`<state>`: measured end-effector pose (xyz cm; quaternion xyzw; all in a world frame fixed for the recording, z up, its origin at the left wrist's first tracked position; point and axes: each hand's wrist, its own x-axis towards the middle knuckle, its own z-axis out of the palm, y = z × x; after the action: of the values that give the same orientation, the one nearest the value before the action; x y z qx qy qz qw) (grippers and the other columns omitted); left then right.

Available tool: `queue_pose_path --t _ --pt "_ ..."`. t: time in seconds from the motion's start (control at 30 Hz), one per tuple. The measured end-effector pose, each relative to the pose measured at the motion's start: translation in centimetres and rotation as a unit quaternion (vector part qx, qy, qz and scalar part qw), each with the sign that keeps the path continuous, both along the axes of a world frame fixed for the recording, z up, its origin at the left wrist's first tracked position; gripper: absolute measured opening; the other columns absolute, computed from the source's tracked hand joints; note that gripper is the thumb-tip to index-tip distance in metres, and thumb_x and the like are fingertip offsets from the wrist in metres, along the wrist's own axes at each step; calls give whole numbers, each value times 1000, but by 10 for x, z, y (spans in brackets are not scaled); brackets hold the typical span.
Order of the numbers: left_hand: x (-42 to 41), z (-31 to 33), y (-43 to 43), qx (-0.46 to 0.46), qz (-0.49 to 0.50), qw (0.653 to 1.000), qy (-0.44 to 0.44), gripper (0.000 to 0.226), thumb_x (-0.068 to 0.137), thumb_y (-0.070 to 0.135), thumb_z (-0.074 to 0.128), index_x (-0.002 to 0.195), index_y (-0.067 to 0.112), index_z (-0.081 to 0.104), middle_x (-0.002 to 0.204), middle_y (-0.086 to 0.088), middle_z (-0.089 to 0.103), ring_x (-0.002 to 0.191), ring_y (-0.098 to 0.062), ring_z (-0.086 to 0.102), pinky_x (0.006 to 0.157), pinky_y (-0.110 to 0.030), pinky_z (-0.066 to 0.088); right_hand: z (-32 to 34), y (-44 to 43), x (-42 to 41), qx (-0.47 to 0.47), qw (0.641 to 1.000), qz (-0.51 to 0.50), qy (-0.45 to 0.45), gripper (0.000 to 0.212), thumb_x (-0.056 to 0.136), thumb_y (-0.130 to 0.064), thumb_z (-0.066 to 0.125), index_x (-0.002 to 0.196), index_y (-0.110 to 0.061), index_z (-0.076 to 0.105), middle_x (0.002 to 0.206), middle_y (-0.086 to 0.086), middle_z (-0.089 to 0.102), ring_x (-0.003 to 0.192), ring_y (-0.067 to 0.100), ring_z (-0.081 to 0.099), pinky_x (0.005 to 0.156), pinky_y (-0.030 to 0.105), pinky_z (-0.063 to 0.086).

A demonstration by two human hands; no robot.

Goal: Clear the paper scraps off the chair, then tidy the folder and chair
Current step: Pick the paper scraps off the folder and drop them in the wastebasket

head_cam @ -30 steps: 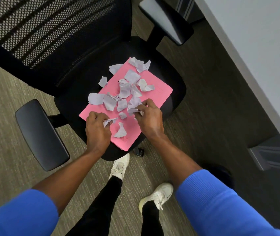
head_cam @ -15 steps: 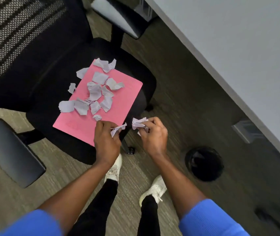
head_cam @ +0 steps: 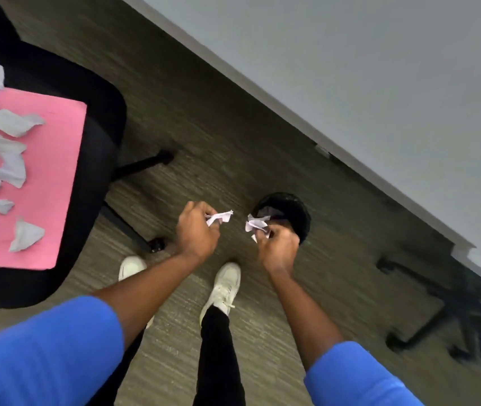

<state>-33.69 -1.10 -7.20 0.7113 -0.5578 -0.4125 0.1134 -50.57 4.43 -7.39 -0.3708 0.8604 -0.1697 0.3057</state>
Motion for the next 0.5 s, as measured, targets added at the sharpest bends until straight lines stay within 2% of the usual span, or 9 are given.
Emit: queue_pose_path --t 0.03,0.1,0.17,0.27,0.33,0.4,0.5 --pt "-16 -7 1 18 -3 1000 -1 12 91 17 81 98 11 73 112 -12 68 105 -32 67 96 -40 52 -8 6 -14 4 1000 -27 7 17 87 -19 81 102 -12 84 103 17 79 96 34 73 84 33 49" --pt "-48 -21 3 54 -14 998 -11 18 91 18 80 104 7 76 115 -15 73 111 -34 68 98 -41 55 -26 15 -40 11 999 -47 10 24 90 -19 80 111 -9 81 115 18 77 105 33 73 93 33 51" --pt "-77 -36 6 69 -18 997 -12 18 90 17 81 104 7 80 110 -16 79 107 -35 73 92 -38 59 -47 21 -63 10 998 -63 -14 27 93 -19 78 115 -3 78 119 20 76 110 33 72 99 39 54" --pt "-113 -63 7 74 -49 996 -1 18 92 16 77 106 6 81 110 -16 81 104 -34 76 84 -33 56 -78 22 -92 31 995 -90 -22 28 92 -18 76 117 -7 79 121 18 77 114 33 72 99 41 55" --pt "-132 -83 6 90 -88 992 -9 23 94 20 74 113 7 79 119 -16 79 114 -34 74 94 -36 55 -98 21 -105 43 996 -80 3 27 91 -16 75 116 -7 80 122 18 77 116 33 71 99 36 52" --pt "-148 -103 5 105 -112 988 -10 30 95 23 73 120 7 77 127 -16 76 124 -35 69 104 -39 53 -118 19 -115 40 995 -86 14 22 90 -12 74 106 1 79 112 24 78 109 38 72 92 39 52" --pt "-169 -128 8 136 -129 982 36 36 94 19 75 127 6 74 135 -17 73 128 -33 66 108 -40 51 -147 13 -128 69 993 -98 9 17 89 -11 72 101 0 78 110 24 78 107 39 73 90 38 51"
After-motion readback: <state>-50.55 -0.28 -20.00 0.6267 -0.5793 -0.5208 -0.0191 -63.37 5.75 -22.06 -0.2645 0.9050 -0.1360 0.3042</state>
